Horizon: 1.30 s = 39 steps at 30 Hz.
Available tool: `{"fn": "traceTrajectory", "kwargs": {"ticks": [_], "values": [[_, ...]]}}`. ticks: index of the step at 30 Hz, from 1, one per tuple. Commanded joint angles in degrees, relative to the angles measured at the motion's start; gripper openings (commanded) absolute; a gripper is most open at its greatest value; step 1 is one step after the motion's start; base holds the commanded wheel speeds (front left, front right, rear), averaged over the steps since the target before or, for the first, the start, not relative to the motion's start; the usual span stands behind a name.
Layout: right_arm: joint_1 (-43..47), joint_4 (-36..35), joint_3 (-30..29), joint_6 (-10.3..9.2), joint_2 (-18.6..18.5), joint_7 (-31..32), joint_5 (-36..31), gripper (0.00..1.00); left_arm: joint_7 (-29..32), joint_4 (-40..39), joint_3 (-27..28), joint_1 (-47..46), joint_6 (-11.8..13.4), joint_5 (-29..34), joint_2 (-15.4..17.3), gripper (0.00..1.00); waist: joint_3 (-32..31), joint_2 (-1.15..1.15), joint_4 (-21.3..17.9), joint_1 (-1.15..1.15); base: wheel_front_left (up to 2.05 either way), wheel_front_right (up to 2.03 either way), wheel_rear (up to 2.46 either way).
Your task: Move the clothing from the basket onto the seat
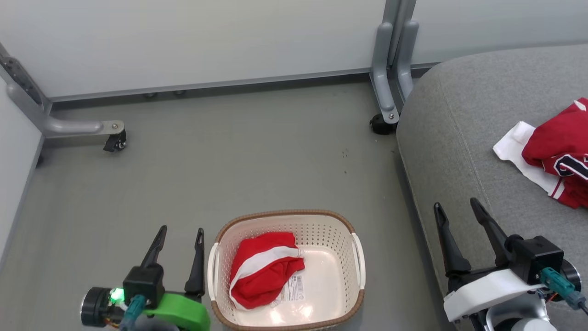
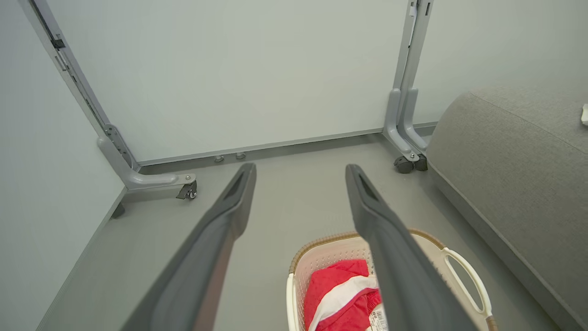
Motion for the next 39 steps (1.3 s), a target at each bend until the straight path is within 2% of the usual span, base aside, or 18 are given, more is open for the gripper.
{"fn": "traceTrajectory", "kwargs": {"ticks": [1,10,20,29,39], "values": [[-1.3,-0.8,-0.2,0.0,-0.3,0.0,-0.4,1.0,-0.2,0.8,-1.0,-2.4,-0.2,1.4,-0.2,1.0,3.8,0.0,-0.1,0.0,0.0,0.0,0.0],[-7.0,-2.9,0.3,0.0,-0.5,-1.4,-0.3,1.0,-0.1,10.9,-10.1,-15.9,-1.4,6.3,-1.0,1.0,15.9,0.0,-2.3,0.0,0.0,0.0,0.0],[-13.5,-2.1,2.1,0.0,-0.3,-4.8,1.3,1.0,1.9,30.0,-17.2,-31.9,-0.6,12.5,-1.3,1.0,29.3,0.0,-7.3,0.0,0.0,0.0,0.0],[-18.3,2.1,4.8,0.0,-0.1,-9.2,4.3,1.0,6.0,44.3,-20.5,-42.4,-0.7,15.9,0.8,1.0,38.6,0.0,-12.0,0.0,0.0,0.0,0.0],[-21.9,6.6,8.0,0.0,0.0,-12.5,8.4,1.0,8.7,52.7,-23.4,-49.2,-0.7,18.6,3.7,1.0,44.5,0.0,-15.8,0.0,0.0,0.0,0.0]]}}
